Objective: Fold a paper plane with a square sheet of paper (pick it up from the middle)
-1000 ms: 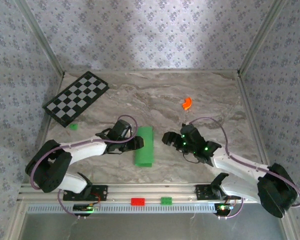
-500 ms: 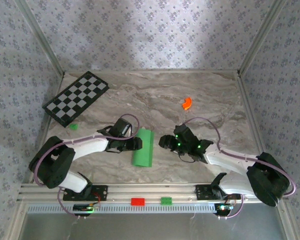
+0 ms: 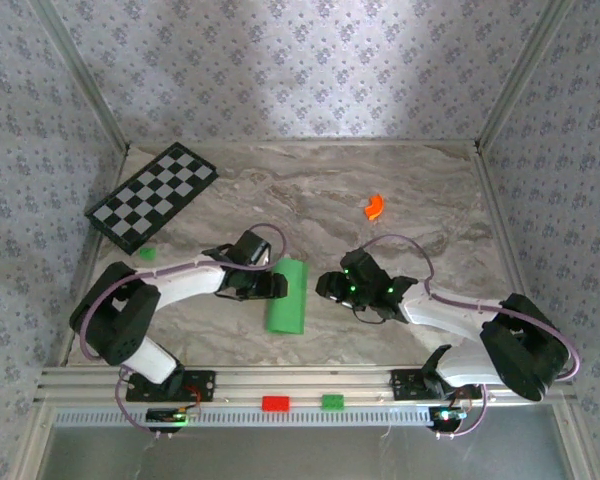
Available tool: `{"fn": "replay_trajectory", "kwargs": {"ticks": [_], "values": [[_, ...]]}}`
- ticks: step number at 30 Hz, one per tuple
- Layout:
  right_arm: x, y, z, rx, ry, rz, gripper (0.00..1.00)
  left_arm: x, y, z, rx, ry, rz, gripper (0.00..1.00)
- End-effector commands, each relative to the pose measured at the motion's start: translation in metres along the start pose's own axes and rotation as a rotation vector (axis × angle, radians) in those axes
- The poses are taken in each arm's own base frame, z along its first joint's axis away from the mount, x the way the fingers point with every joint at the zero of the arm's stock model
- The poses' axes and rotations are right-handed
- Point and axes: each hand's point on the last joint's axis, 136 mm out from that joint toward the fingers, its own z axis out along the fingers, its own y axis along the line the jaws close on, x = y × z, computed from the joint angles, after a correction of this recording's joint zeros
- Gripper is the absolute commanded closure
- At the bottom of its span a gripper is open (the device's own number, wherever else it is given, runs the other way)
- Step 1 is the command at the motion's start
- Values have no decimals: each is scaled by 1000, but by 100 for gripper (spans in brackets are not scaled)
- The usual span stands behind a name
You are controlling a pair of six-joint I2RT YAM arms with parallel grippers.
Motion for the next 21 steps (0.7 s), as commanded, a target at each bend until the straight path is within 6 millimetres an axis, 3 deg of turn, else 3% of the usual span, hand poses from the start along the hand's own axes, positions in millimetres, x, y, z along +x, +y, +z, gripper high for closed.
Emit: {"fn": "replay_trajectory", "kwargs": {"ticks": [1, 21], "values": [[-3, -11, -3, 57, -24, 33, 42, 12, 3, 25, -34, 59, 74, 30], [-1, -14, -5, 60, -12, 41, 42, 6, 8, 33, -114, 61, 29, 28]]}}
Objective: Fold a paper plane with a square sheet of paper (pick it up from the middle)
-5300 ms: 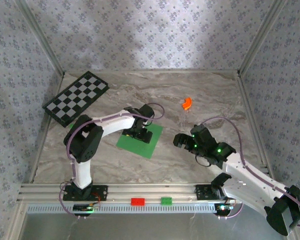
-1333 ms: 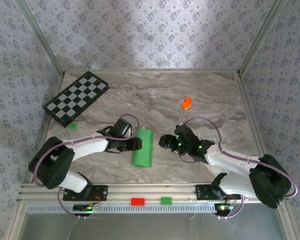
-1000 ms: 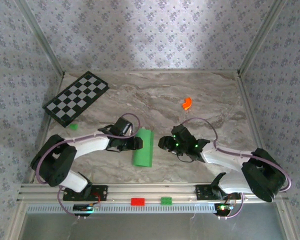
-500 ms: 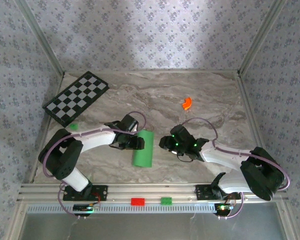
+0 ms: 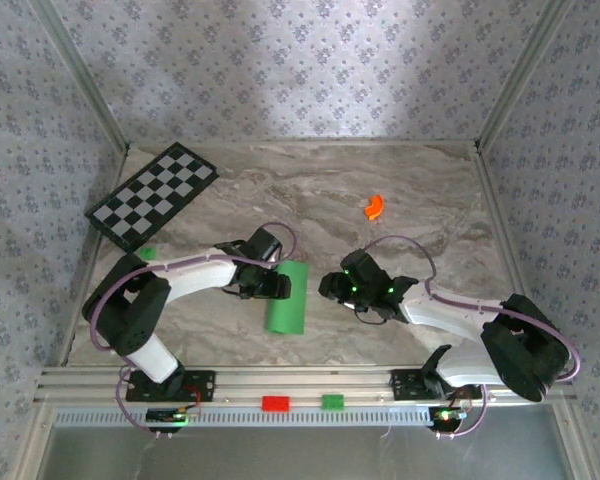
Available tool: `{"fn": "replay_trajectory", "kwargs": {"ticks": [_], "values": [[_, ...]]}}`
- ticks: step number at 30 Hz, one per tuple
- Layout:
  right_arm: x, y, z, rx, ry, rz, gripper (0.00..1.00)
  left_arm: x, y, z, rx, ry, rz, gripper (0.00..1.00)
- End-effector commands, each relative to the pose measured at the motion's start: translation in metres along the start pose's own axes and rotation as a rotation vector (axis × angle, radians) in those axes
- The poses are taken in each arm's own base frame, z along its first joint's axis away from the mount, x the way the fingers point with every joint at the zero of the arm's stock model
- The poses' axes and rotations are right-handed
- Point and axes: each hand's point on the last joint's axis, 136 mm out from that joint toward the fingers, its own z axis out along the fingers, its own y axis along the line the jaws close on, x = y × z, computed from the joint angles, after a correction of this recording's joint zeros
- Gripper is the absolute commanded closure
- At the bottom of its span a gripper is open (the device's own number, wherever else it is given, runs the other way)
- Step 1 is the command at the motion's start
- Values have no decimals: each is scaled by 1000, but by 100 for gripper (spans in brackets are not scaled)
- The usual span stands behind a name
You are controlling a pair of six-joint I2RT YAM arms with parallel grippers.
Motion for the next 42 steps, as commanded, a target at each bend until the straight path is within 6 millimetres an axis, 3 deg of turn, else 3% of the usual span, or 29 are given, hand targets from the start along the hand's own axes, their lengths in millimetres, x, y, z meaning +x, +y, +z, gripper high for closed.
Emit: {"fn": "replay_trajectory", "kwargs": {"ticks": [1, 16, 32, 38, 42], "values": [[0, -6, -4, 23, -3, 19, 42, 5, 5, 30, -11, 24, 6, 28], [2, -12, -3, 46, 4, 35, 41, 12, 6, 48, -40, 90, 44, 26], [4, -10, -1, 33, 13, 37, 40, 6, 0, 47, -50, 62, 36, 24], [11, 15, 7, -60, 69, -31, 50, 5, -4, 47, -34, 56, 24, 24], [18, 30, 18, -84, 113, -71, 72, 4, -4, 47, -32, 53, 24, 24]]}}
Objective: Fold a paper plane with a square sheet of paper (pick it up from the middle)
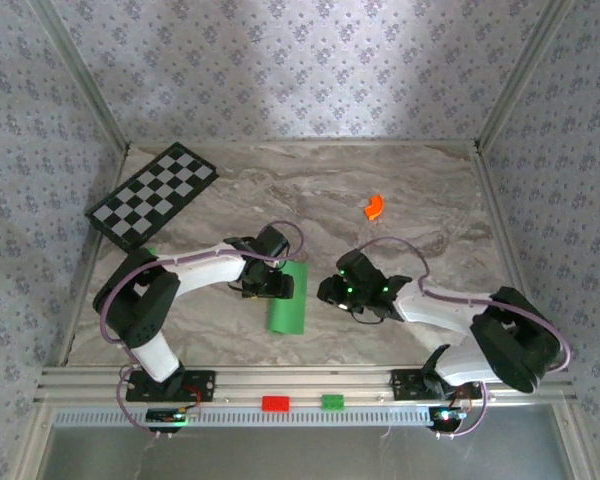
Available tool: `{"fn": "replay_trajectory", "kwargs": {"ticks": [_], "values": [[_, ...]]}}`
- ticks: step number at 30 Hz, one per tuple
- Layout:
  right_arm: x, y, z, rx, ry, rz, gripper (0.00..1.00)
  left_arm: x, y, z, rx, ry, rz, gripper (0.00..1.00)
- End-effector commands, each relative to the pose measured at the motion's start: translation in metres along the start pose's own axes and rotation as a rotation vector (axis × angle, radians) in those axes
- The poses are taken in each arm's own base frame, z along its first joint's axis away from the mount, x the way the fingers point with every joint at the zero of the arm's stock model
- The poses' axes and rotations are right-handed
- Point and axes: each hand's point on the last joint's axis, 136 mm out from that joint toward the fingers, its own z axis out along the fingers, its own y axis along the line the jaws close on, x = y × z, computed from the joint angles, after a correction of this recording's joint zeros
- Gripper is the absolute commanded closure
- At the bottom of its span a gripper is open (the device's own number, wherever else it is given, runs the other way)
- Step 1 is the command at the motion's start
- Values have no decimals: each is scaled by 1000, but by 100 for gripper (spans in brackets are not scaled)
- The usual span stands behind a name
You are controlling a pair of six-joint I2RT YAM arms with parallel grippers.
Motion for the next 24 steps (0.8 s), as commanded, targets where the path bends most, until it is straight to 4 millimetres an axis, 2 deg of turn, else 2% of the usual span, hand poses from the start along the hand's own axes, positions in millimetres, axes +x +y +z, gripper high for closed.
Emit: {"fn": "replay_trajectory", "kwargs": {"ticks": [1, 8, 13, 21, 24], "values": [[2, 25, 9, -59, 35, -52, 77, -1, -8, 38, 48, -3, 24, 24], [5, 35, 32, -88, 52, -37, 94, 2, -8, 40, 49, 7, 30, 24], [9, 44, 45, -105, 77, -41, 100, 2, -8, 39, 51, 4, 29, 24], [13, 52, 54, -115, 85, -50, 100, 1, -9, 40, 58, 2, 26, 24], [18, 47, 59, -97, 106, -43, 100, 2, -9, 41, 58, 5, 26, 24]]}}
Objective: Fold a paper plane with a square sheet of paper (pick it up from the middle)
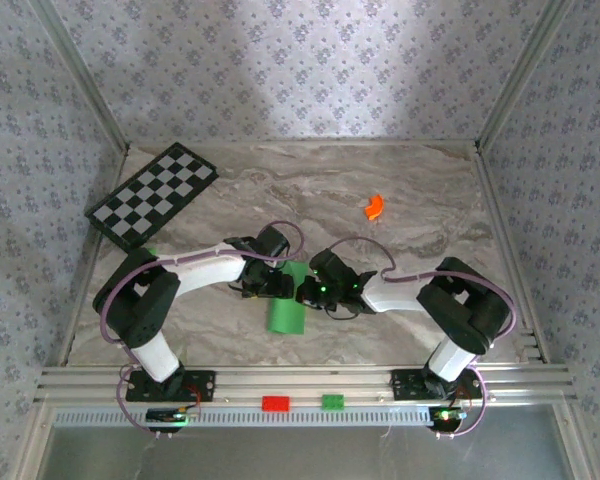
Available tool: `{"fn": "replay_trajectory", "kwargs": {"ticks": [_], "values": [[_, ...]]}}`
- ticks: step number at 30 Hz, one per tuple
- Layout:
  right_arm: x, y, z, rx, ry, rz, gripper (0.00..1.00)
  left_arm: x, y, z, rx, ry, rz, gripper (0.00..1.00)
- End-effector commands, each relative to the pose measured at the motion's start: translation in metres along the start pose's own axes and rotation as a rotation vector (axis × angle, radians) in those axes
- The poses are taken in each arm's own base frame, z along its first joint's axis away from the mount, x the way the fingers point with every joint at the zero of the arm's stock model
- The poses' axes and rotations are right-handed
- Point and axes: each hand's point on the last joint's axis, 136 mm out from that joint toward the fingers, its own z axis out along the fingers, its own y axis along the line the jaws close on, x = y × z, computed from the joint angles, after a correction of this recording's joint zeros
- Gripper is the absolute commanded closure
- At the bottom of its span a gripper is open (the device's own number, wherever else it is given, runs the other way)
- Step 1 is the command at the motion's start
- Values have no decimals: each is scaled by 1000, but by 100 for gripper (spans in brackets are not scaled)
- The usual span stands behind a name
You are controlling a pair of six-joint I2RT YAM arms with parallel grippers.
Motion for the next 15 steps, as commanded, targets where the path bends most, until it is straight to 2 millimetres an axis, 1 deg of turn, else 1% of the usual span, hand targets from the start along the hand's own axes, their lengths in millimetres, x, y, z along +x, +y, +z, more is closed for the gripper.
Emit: {"fn": "replay_trajectory", "kwargs": {"ticks": [1, 4, 6, 8, 9, 13, 15], "values": [[5, -2, 7, 13, 23, 14, 100, 3, -9, 41, 59, 6, 25, 24], [20, -25, 12, 74, 69, 30, 100, 1, -16, 36, 92, 1, 3, 24], [31, -40, 11, 116, 109, 26, 100, -3, -26, 25, 145, -21, -26, 24], [38, -58, 6, 170, 127, 20, 100, -10, -36, 5, 197, -60, -39, 24], [43, -64, 4, 177, 156, 16, 100, -14, -42, -8, 228, -93, -42, 24], [44, -83, -7, 184, 196, 17, 100, -25, -54, -57, 332, -223, -48, 24], [40, -85, -13, 171, 186, 8, 100, -26, -54, -70, 362, -256, -57, 24]]}}
